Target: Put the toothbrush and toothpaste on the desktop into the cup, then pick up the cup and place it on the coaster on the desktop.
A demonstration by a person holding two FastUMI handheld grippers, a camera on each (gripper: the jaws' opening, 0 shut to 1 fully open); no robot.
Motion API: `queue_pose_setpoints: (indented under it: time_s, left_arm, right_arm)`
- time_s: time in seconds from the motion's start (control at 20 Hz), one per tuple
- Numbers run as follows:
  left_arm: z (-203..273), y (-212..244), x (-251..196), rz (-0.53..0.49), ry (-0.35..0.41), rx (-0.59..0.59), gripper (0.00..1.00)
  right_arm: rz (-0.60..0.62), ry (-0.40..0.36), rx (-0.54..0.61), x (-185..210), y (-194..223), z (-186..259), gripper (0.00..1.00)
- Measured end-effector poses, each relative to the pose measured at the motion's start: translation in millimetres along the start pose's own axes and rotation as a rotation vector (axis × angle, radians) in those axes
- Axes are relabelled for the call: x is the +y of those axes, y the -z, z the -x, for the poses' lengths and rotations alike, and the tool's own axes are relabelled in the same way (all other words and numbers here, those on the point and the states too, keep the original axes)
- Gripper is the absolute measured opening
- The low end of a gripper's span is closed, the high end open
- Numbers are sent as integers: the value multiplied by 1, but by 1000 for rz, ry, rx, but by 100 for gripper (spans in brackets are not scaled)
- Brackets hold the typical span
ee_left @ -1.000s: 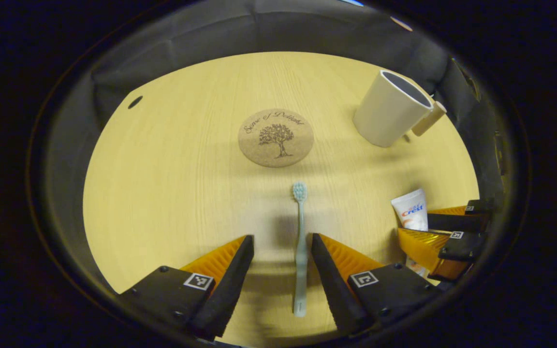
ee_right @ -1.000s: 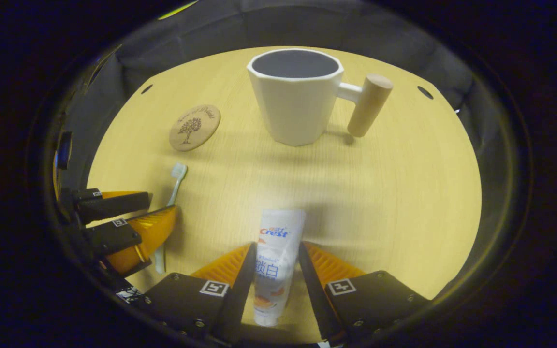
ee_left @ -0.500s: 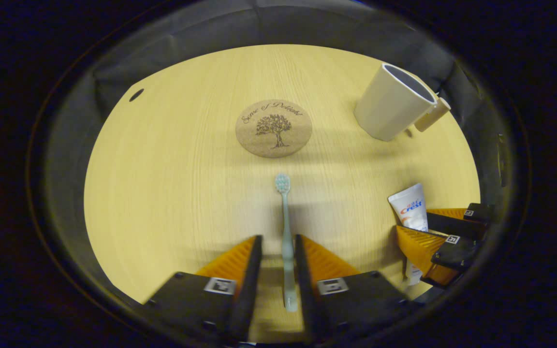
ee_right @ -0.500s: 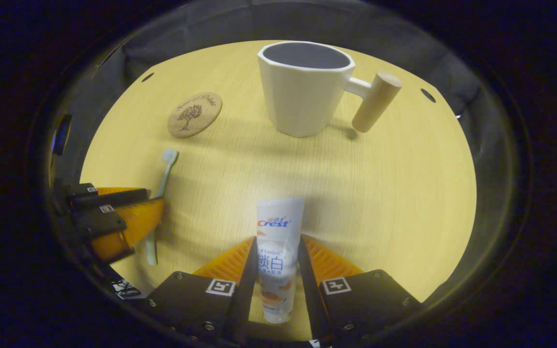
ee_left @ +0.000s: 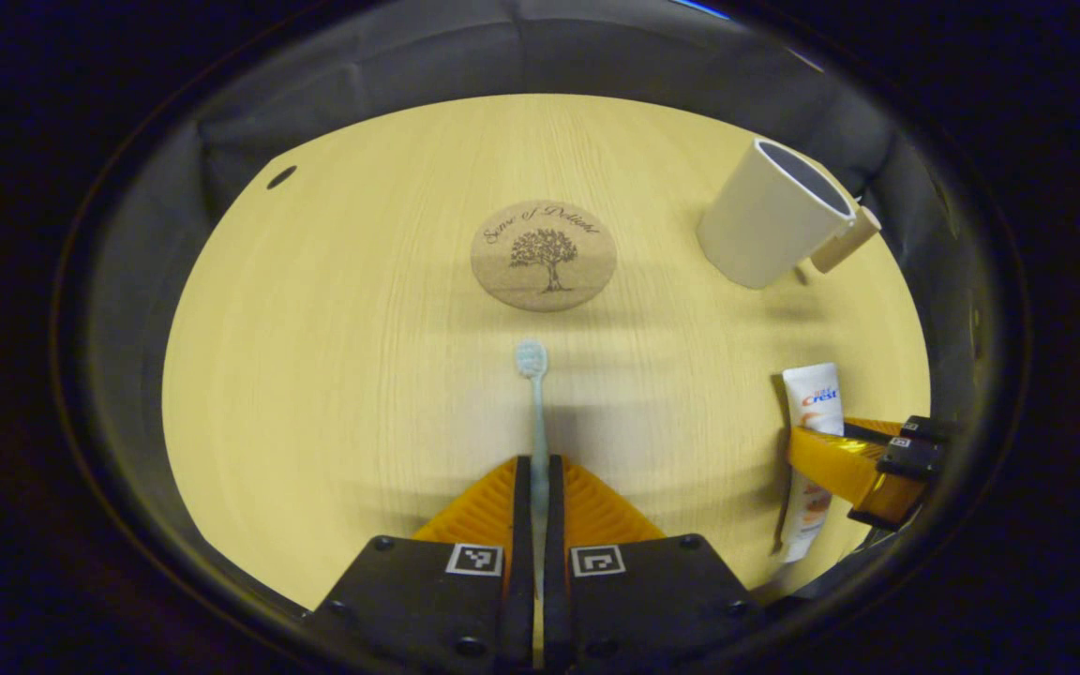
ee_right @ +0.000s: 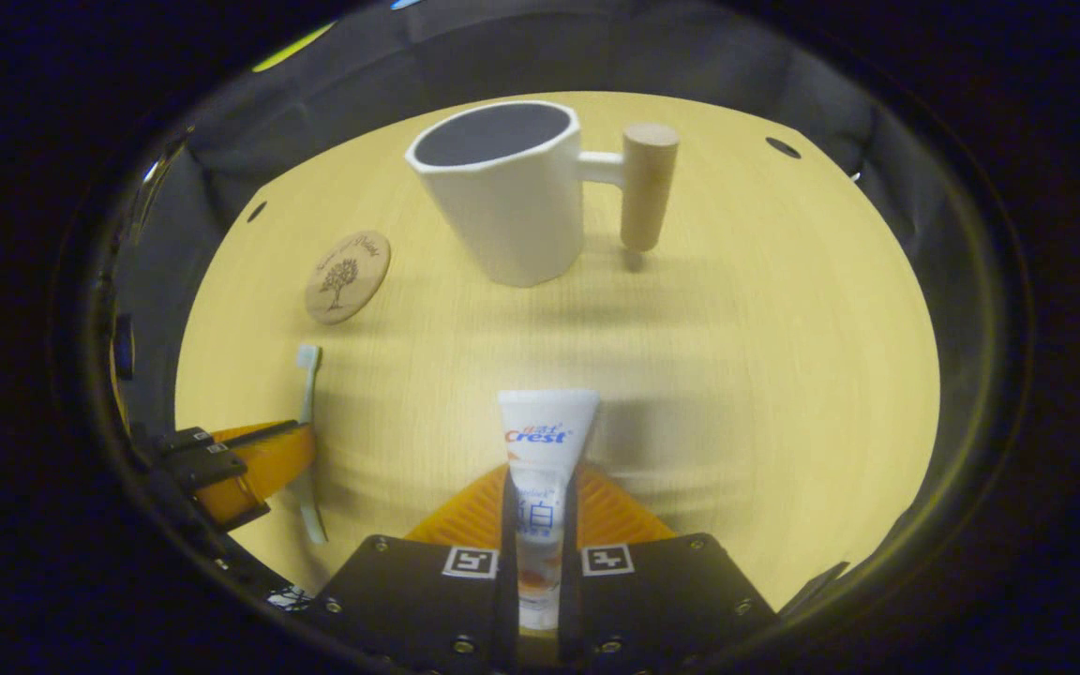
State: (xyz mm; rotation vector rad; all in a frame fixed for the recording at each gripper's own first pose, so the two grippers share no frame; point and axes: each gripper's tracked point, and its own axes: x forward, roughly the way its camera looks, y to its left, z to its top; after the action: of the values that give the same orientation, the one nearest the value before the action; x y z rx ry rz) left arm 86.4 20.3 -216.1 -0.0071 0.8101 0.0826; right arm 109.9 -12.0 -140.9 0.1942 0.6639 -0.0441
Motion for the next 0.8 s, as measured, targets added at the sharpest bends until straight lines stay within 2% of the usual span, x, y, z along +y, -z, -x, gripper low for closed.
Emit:
queue_pose_setpoints:
  time_s: [0.05, 0.1, 0.35, 0.8]
  left_arm:
    - [0, 0, 2, -1, 3, -12, 13]
    - [2, -1, 4, -1, 12, -29, 13]
    - [3, -4, -5, 21, 53, -79, 13]
    - [38, -31, 8, 11, 45, -233, 13]
  right_arm:
    - [-18, -2, -28, -1, -3, 5, 18]
    - [-30, 0, -55, -3, -10, 6, 6]
    - [-42, -21, -78, -5, -12, 10, 6]
    - [-5, -82, -230, 10, -44, 50, 6]
